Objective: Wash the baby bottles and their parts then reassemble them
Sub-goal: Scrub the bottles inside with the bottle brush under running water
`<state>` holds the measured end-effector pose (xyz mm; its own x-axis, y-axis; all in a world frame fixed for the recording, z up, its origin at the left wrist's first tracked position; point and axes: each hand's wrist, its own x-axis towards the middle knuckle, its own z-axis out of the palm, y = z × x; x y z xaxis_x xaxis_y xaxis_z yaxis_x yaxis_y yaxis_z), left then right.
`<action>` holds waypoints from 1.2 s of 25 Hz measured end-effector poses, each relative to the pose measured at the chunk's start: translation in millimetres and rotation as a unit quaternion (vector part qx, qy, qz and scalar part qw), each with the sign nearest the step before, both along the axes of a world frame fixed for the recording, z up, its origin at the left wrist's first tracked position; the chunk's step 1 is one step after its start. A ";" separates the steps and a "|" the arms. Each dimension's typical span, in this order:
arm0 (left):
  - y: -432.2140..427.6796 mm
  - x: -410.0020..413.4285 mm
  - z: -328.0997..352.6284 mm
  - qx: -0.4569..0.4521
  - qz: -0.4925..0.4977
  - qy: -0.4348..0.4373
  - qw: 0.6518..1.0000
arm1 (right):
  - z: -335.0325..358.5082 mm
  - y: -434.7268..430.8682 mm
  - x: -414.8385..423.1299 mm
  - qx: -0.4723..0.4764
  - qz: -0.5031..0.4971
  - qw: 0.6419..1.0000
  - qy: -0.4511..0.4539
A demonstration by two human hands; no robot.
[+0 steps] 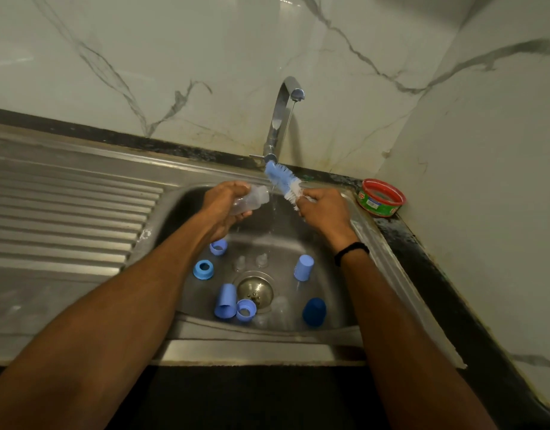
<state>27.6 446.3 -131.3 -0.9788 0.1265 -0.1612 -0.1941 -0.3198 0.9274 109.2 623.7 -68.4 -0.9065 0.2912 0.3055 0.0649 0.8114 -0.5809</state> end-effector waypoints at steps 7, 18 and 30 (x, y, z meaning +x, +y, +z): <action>7.3 -3.5 -2.3 -0.006 -0.061 0.009 0.998 | -8.6 -25.9 2.5 0.107 0.000 0.994 -0.034; 2.1 5.6 9.5 -0.044 -0.063 0.046 0.996 | -16.2 -39.2 -3.3 0.091 -0.007 0.995 -0.029; 4.6 0.8 10.2 -0.083 -0.030 0.022 0.996 | -15.3 -37.1 -3.6 0.068 0.001 0.996 -0.065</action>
<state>28.4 450.9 -121.1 -0.9770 0.1593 -0.1418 -0.1661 -0.1515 0.9744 105.6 586.6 -83.7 -0.9414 0.2536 0.2225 0.1308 0.8823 -0.4522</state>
